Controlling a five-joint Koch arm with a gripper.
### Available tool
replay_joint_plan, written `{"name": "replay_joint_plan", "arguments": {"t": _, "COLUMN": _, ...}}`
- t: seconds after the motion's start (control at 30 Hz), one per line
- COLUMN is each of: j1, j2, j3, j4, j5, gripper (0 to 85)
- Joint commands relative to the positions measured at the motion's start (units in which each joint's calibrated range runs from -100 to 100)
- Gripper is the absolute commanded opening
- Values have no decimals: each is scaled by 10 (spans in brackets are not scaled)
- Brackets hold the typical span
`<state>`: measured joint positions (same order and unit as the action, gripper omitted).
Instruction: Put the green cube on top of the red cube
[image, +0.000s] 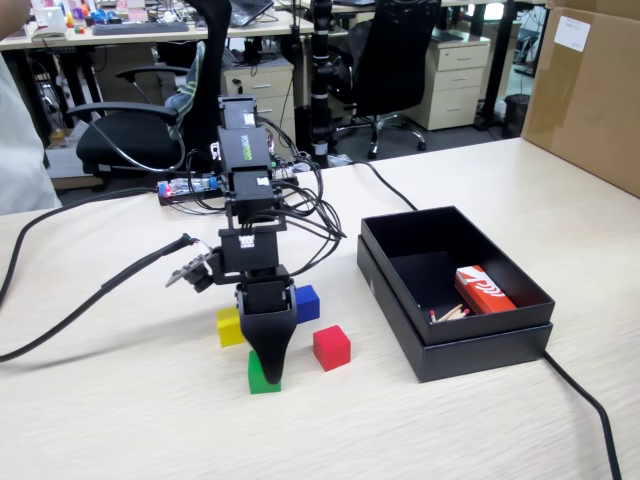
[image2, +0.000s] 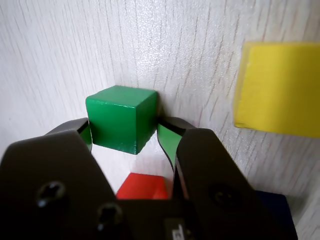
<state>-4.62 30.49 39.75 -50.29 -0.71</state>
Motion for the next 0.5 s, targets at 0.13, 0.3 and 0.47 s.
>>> {"name": "replay_joint_plan", "arguments": {"t": 0.13, "j1": 2, "j2": -12, "j3": 39, "j4": -22, "j5": -2, "gripper": 210}}
{"name": "replay_joint_plan", "arguments": {"t": 0.3, "j1": 3, "j2": -16, "j3": 26, "j4": -25, "j5": 1, "gripper": 202}}
{"name": "replay_joint_plan", "arguments": {"t": 0.47, "j1": 2, "j2": -40, "j3": 28, "j4": -25, "j5": 10, "gripper": 9}}
